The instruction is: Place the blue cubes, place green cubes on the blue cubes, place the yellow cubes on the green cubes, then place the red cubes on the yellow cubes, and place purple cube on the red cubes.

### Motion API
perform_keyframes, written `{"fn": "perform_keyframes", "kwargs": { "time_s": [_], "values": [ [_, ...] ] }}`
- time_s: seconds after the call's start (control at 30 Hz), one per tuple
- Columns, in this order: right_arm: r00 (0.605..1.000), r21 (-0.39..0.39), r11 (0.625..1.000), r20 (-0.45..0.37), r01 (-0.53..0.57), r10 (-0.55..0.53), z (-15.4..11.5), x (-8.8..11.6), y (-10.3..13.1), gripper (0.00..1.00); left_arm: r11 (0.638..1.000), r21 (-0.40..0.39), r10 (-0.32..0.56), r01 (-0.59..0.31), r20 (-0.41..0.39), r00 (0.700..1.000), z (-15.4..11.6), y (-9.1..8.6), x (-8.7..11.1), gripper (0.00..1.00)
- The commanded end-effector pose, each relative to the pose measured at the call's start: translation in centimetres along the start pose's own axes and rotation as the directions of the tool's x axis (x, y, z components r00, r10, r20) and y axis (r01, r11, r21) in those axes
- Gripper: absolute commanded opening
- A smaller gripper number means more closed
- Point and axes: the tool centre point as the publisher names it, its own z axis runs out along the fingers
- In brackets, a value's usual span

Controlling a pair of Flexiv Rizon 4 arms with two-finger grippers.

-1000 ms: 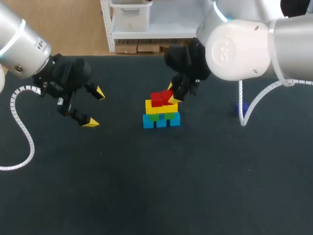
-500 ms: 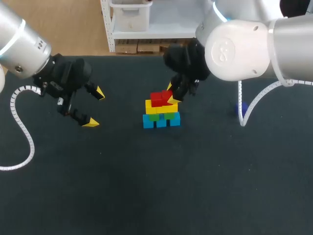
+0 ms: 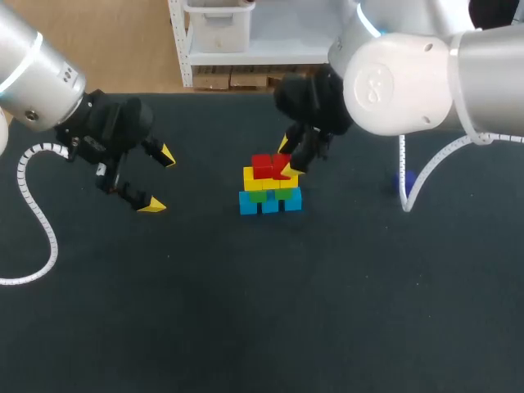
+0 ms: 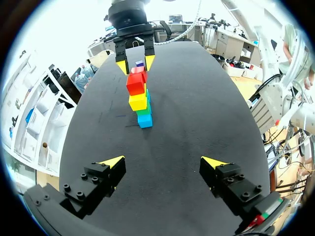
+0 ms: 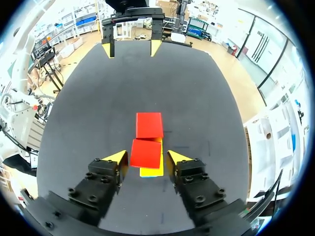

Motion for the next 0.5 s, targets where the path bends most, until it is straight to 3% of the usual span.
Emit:
{"fn": "perform_keyframes", "kwargs": {
  "time_s": [0.03,0.13,0.27,0.5],
  "values": [
    [1.0,0.001,1.0,0.003,0.0,0.0,-0.1,0.1,0.0,0.67,1.0,-0.002,0.003,-0.003,0.003,1.0,0.0,-0.1,0.1,1.0],
    [1.0,0.002,1.0,0.003,-0.001,0.001,-0.1,0.1,0.0,0.77,1.0,-0.002,0.003,-0.003,0.003,1.0,0.0,-0.1,0.1,1.0],
    [1.0,0.012,1.0,0.006,-0.007,0.007,-0.6,0.2,-0.2,0.98,1.0,-0.002,0.003,-0.003,0.003,1.0,0.0,-0.1,0.1,1.0],
    [0.999,0.051,0.998,0.033,-0.028,0.026,-2.6,0.5,-0.5,1.0,1.0,-0.002,0.003,-0.003,0.003,1.0,0.0,-0.1,0.1,1.0]
  ]
}}
